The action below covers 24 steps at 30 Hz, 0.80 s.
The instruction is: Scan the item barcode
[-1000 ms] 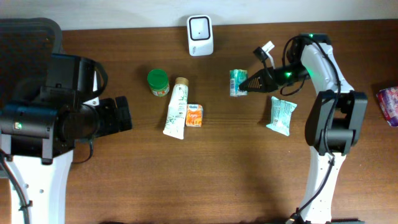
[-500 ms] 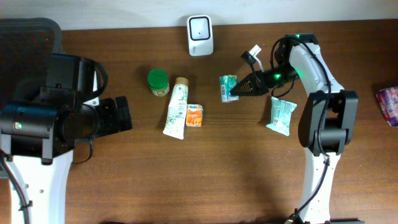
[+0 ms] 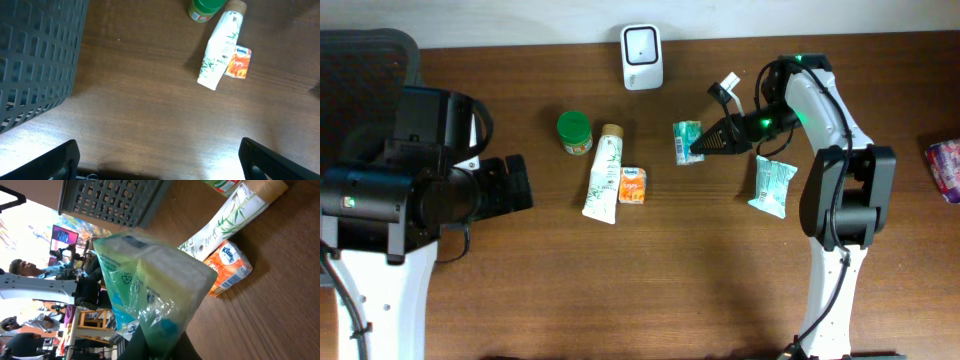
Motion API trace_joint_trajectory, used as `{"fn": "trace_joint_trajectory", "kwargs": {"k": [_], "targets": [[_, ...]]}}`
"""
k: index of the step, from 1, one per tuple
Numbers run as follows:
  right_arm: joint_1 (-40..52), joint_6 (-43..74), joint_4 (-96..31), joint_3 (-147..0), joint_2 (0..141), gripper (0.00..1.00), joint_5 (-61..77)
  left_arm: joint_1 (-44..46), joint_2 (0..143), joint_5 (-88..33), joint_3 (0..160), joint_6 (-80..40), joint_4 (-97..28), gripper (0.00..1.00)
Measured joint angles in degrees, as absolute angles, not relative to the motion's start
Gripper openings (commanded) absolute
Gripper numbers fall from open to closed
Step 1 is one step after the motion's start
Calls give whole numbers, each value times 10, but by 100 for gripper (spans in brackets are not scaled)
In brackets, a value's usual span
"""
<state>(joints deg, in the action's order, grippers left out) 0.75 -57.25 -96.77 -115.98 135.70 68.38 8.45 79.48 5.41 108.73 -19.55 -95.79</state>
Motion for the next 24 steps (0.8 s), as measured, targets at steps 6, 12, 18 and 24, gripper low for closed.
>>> {"fn": "trace_joint_trajectory", "kwargs": {"k": [6,12,18,24], "targets": [[14,-567,-928,-1160,1357,4,681,84,795,54,1087,-196,-958,99],[57,-263,-663,-1162,1357,4,473,84,795,54,1087,-196,-957,99],[116,-70,-511,-1220,1357,4,69,84,795,54,1087,-196,-957,99],[185,-231,-263,-1228,1357,4,-149,84,795,54,1087,-196,-958,99]]}}
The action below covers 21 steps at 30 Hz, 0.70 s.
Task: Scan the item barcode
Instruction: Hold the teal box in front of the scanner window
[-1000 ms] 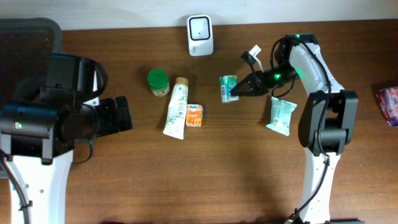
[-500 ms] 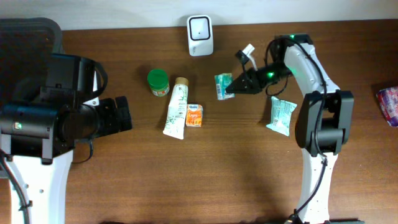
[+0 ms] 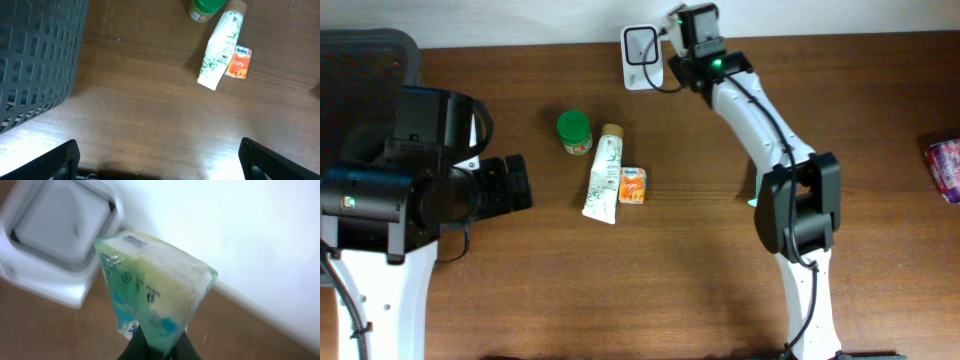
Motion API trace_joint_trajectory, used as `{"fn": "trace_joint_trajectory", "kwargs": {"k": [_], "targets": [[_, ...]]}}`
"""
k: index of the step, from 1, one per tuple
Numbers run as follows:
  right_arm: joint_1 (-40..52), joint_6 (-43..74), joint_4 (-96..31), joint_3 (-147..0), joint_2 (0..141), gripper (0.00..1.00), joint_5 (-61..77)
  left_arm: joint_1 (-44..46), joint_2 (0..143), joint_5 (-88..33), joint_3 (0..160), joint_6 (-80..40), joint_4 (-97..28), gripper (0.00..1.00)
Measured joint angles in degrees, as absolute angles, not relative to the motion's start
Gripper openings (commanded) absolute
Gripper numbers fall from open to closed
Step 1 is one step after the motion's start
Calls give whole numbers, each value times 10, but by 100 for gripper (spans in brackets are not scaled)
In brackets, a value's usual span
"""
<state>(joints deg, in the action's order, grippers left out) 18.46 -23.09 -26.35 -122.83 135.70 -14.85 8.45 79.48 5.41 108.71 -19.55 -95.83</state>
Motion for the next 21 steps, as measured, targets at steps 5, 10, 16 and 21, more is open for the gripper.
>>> {"fn": "trace_joint_trajectory", "kwargs": {"k": [5,10,16,21], "targets": [[203,-322,-128,-1228,1359,4,-151,84,795,54,1087,-196,-958,99],[201,-380,-54,-1229,1377,4,-101,84,795,54,1087,-196,-958,99],[205,-472,-47,-1229,1432,4,-87,84,795,54,1087,-196,-958,99],[205,-466,-43,-1229,1434,4,-88,84,795,54,1087,-196,-958,99]]}}
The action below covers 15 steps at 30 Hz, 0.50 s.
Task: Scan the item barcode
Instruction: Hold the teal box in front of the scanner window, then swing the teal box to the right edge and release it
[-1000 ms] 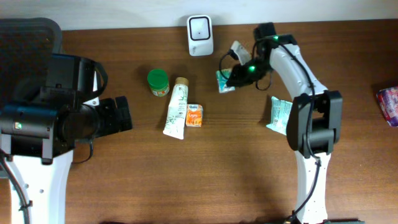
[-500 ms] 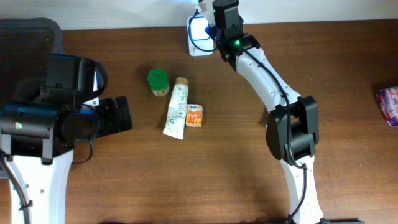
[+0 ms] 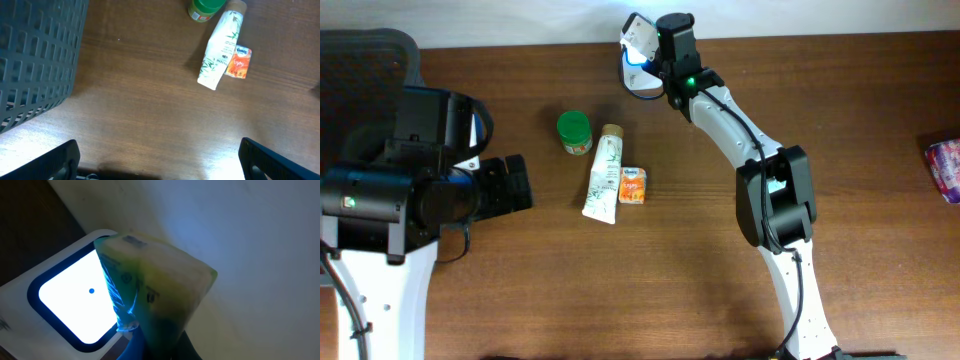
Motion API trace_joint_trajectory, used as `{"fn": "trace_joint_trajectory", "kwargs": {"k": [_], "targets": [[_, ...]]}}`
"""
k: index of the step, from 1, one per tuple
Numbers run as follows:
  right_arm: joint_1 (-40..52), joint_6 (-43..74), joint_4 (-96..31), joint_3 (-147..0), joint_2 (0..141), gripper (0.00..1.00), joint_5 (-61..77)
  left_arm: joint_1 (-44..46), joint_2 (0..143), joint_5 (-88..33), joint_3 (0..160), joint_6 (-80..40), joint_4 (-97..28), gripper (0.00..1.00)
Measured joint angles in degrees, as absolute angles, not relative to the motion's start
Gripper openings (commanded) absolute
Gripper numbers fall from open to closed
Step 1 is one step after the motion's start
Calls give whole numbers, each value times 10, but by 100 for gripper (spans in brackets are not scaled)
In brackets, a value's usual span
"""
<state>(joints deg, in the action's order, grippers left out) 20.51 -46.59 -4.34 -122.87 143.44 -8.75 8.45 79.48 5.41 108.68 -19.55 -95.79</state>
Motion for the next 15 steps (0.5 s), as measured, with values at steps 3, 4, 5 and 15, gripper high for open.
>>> {"fn": "trace_joint_trajectory", "kwargs": {"k": [3,4,5,15], "targets": [[205,-419,-57,-1229,1434,4,-92,84,795,54,1087,-196,-958,99],[205,-402,-65,-1229,1434,4,-96,84,795,54,1087,-196,-958,99],[205,-372,-78,-1229,1433,4,-111,84,795,54,1087,-196,-958,99],[55,-132,-426,-1239,1279,4,-255,84,795,54,1087,-196,-957,99]]}}
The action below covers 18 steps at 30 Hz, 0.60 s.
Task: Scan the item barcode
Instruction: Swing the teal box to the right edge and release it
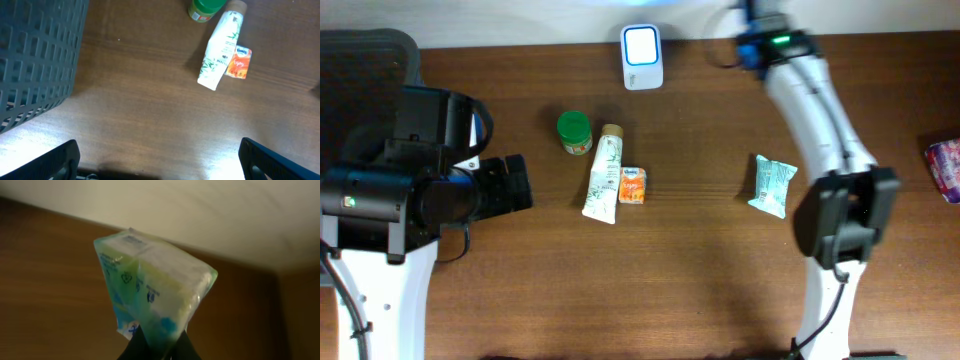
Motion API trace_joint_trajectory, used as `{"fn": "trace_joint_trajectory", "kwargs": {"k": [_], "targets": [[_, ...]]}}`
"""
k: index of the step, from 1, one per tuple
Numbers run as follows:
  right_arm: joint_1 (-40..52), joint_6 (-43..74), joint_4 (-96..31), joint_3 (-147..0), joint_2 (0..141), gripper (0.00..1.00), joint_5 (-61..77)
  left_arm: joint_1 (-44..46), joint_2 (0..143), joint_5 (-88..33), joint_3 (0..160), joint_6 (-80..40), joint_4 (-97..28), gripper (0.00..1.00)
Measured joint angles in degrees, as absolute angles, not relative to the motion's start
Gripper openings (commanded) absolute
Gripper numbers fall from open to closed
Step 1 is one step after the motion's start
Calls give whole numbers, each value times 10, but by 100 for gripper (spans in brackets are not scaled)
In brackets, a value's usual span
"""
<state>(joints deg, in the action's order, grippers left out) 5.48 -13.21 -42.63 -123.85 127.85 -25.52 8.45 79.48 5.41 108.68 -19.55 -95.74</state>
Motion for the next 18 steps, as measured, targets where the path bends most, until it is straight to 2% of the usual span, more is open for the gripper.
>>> {"fn": "trace_joint_trajectory", "kwargs": {"k": [3,5,10,13,16,18], "targets": [[-44,-79,-557,-1234,1279,4,-264,84,795,54,1087,-196,-958,99],[-116,-31,-593,-1222,1282,4,-261,84,795,54,1087,-196,-958,99],[-251,9,-598,-1168,1282,4,-192,84,795,54,1087,-196,-958,99],[-297,14,-583,-1140,1282,4,-153,84,795,54,1087,-196,-958,99],[-316,6,-568,-1115,1282,21,-137,84,795,54,1087,-196,-958,99],[-322,2,-561,-1096,1282,21,-133,84,795,54,1087,-196,-958,99]]}}
